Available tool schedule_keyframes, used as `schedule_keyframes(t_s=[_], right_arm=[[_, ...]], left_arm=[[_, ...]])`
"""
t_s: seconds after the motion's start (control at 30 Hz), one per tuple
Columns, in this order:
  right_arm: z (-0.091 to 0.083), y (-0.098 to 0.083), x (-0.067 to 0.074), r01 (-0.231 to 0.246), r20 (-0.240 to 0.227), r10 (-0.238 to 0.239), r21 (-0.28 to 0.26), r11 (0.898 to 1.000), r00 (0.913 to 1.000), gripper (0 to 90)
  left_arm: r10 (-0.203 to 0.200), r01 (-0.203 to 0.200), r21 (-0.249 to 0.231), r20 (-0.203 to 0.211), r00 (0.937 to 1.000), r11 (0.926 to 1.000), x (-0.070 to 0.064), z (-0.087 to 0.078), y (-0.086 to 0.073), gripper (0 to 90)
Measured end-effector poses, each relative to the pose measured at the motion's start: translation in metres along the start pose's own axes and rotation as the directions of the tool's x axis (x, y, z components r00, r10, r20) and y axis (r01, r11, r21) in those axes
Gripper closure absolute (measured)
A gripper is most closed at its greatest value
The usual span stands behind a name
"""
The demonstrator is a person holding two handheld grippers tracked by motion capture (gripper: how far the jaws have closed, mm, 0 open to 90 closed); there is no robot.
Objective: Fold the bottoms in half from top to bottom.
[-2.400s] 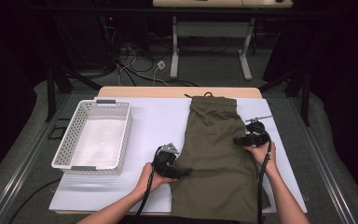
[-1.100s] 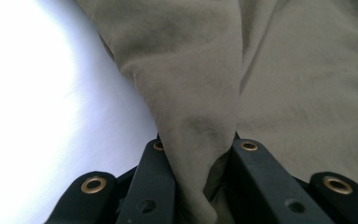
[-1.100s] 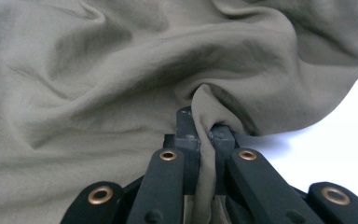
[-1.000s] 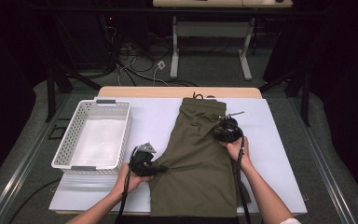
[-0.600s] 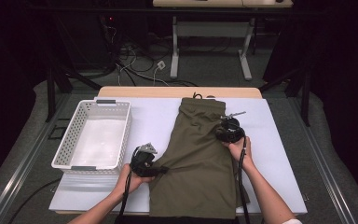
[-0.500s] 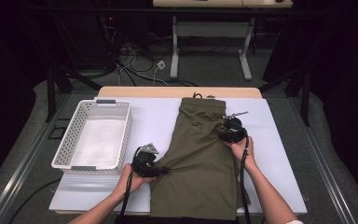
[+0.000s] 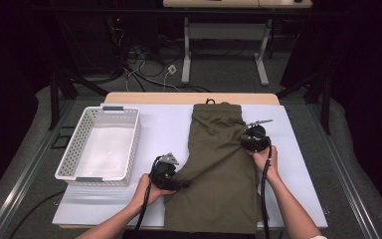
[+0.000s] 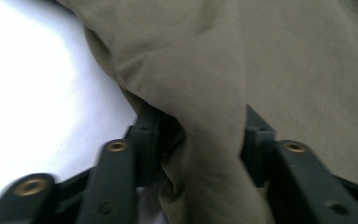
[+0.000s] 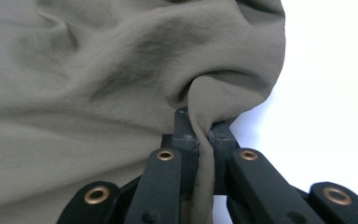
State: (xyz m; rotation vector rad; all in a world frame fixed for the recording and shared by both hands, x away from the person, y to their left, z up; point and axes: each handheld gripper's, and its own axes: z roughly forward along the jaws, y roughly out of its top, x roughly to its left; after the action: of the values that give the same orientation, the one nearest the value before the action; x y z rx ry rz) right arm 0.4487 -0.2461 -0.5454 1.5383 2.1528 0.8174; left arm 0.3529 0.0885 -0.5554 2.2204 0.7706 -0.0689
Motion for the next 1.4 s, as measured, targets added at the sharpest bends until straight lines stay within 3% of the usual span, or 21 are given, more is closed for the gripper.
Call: schedule_keyframes(t_s=[0.07, 0.17, 0.23, 0.27, 0.37, 0.5, 0.57, 0.67, 0.77, 0.83, 0.9, 1.17, 1.4], right_arm=[[-0.001, -0.001, -0.001, 0.000, 0.000, 0.000, 0.002, 1.000, 1.0000, 79.1], [-0.012, -0.003, -0.004, 0.009, -0.018, -0.010, -0.016, 1.000, 0.9998, 55.9], [-0.023, -0.006, -0.005, 0.025, -0.023, -0.026, -0.040, 0.999, 0.9994, 43.4], [-0.028, -0.008, -0.007, 0.028, -0.052, -0.031, -0.050, 0.998, 0.9982, 37.7], [-0.039, -0.016, -0.008, 0.032, -0.104, -0.038, -0.059, 0.998, 0.9938, 27.2], [-0.048, -0.024, -0.008, 0.055, -0.147, -0.064, -0.064, 0.996, 0.9870, 16.2], [-0.051, -0.026, -0.007, 0.054, -0.175, -0.066, -0.070, 0.996, 0.9824, 14.4], [-0.054, -0.029, -0.005, 0.065, -0.197, -0.079, -0.076, 0.995, 0.9772, 11.4], [-0.056, -0.029, -0.007, 0.062, -0.207, -0.080, -0.089, 0.994, 0.9751, 10.1], [-0.057, -0.028, -0.008, 0.068, -0.213, -0.087, -0.093, 0.993, 0.9732, 9.0], [-0.057, -0.026, -0.008, 0.066, -0.215, -0.086, -0.099, 0.993, 0.9728, 8.2], [-0.048, -0.017, -0.008, 0.059, -0.229, -0.080, -0.097, 0.994, 0.9702, 5.1], [-0.038, -0.007, -0.006, 0.063, -0.229, -0.080, -0.082, 0.995, 0.9702, 5.0]], left_arm=[[0.001, -0.001, -0.002, -0.021, 0.9998, 1.0000, 0.000, 0.000, 0.001, 46.5], [0.003, -0.004, -0.023, -0.031, 0.9995, 0.9997, 0.001, -0.005, 0.001, 34.9], [0.033, -0.035, -0.033, -0.071, 0.9970, 0.9988, -0.002, -0.010, 0.001, 29.5], [0.050, -0.053, -0.040, -0.072, 0.9961, 0.9978, -0.003, -0.014, 0.001, 23.6], [0.096, -0.106, -0.067, -0.132, 0.9866, 0.9921, -0.010, -0.024, 0.001, 15.4], [0.137, -0.155, -0.094, -0.171, 0.9757, 0.9834, -0.019, -0.033, 0.000, 8.7], [0.165, -0.187, -0.109, -0.186, 0.9687, 0.9763, -0.023, -0.035, 0.002, 6.5], [0.183, -0.206, -0.105, -0.196, 0.9633, 0.9728, -0.027, -0.033, 0.005, 4.0], [0.199, -0.220, -0.108, -0.178, 0.9637, 0.9695, -0.034, -0.030, 0.008, 1.5], [0.231, -0.251, -0.102, -0.175, 0.9572, 0.9626, -0.040, -0.027, 0.012, 0.1], [0.247, -0.264, -0.102, -0.152, 0.9571, 0.9593, -0.044, -0.023, 0.016, 0.0], [0.305, -0.316, -0.077, -0.126, 0.9439, 0.9457, -0.054, -0.008, 0.028, 0.0], [0.341, -0.348, -0.054, -0.107, 0.9341, 0.9361, -0.054, 0.003, 0.031, 15.3]])
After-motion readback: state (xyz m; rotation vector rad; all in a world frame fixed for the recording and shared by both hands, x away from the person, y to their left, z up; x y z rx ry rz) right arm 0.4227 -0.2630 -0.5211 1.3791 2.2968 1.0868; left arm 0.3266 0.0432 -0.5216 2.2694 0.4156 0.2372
